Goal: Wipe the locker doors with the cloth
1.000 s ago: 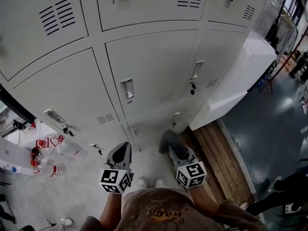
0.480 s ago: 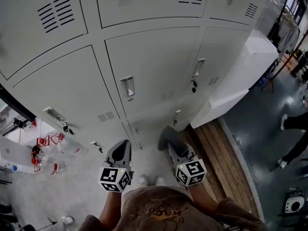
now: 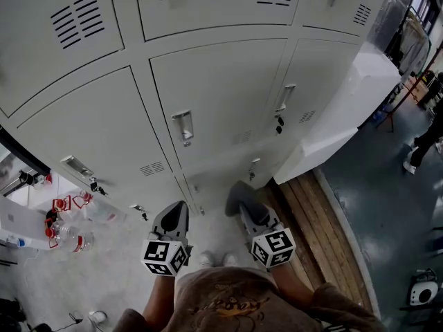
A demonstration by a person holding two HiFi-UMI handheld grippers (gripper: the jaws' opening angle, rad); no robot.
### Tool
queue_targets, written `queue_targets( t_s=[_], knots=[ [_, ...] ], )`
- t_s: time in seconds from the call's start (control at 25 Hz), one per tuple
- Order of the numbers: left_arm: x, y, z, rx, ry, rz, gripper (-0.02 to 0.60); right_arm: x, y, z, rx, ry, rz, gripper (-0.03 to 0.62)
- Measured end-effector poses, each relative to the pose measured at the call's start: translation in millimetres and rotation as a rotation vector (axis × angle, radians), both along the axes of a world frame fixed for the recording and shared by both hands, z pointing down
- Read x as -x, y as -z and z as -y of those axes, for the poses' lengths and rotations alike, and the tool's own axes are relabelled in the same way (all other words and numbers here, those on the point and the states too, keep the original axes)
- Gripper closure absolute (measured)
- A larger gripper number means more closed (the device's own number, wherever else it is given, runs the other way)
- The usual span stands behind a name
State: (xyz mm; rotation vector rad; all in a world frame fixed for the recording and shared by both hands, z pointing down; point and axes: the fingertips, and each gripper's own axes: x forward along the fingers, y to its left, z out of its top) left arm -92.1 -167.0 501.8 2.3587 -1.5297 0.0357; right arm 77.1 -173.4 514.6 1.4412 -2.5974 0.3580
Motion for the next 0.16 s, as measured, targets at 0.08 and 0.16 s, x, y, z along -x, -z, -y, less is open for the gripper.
queue_targets(
  t_s=[0.08, 0.16],
  knots=[
    [-0.2, -0.1, 0.4, 0.001, -0.001, 0.0, 0.583, 0.3, -0.2, 0.1, 0.002, 0.001, 0.001, 0.56],
    [-0.6, 0.0, 0.8, 0.002, -0.002, -0.001, 0.581, 0.5, -0.3, 0.2, 0.005, 0.002, 0.003, 0.56]
  ],
)
